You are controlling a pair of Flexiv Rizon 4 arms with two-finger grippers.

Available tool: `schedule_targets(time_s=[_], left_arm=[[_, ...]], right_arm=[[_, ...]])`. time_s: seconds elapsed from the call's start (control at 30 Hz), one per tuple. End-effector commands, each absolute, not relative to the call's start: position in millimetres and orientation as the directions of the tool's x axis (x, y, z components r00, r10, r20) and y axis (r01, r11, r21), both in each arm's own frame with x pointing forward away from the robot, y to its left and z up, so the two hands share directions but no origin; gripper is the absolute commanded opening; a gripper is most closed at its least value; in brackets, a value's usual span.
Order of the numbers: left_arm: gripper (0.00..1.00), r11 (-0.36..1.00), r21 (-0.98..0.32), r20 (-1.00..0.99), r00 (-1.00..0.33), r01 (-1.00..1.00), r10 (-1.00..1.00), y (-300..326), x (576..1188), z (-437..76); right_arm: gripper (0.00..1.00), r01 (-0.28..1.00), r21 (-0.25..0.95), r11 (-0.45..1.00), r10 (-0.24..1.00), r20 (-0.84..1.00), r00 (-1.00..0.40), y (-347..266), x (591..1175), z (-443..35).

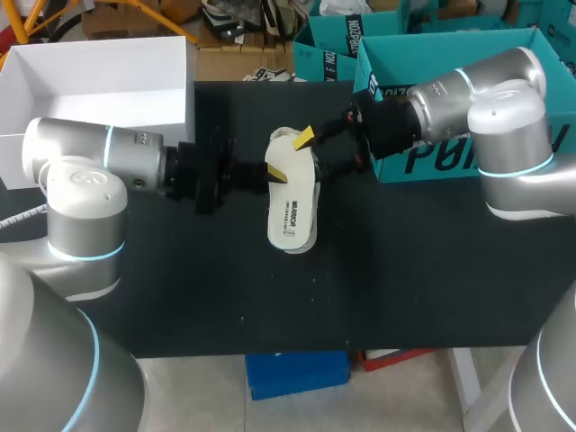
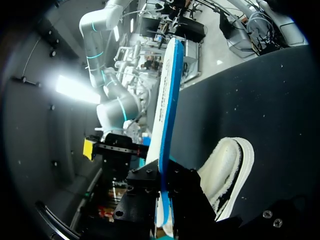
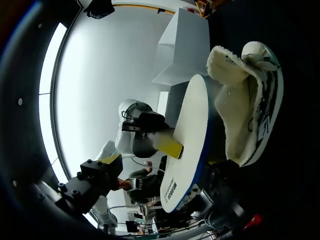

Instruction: Take the shoe out of the shoebox, open the shoe tongue, remove and reinsert the insole, then place the shoe into the shoebox

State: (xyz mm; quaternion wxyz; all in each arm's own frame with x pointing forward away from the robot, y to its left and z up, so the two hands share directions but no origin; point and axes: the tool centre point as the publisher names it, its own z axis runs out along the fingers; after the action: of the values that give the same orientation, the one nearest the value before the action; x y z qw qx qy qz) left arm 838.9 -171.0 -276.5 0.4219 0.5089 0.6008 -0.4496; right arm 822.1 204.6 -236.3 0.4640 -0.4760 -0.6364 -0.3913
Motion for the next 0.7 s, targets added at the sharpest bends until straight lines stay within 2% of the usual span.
schedule_targets(time_s=[0.03,0.3,0.7], left_arm=[[0.00,0.064,-0.130,-0.950,-0.143,0.989,0.279,-163,836,-278],[0.00,0.029,-0.182,-0.929,-0.182,0.983,0.322,-155,828,-281],[0.00,0.007,-0.226,-0.906,-0.213,0.974,0.366,-153,820,-291]], right_arm=[[1.00,0.995,0.092,0.044,0.392,0.914,-0.101,190,792,-218],[1.00,0.977,0.130,-0.170,0.432,0.901,-0.045,168,756,-211],[1.00,0.928,0.169,-0.331,0.476,0.879,0.010,144,714,-202]])
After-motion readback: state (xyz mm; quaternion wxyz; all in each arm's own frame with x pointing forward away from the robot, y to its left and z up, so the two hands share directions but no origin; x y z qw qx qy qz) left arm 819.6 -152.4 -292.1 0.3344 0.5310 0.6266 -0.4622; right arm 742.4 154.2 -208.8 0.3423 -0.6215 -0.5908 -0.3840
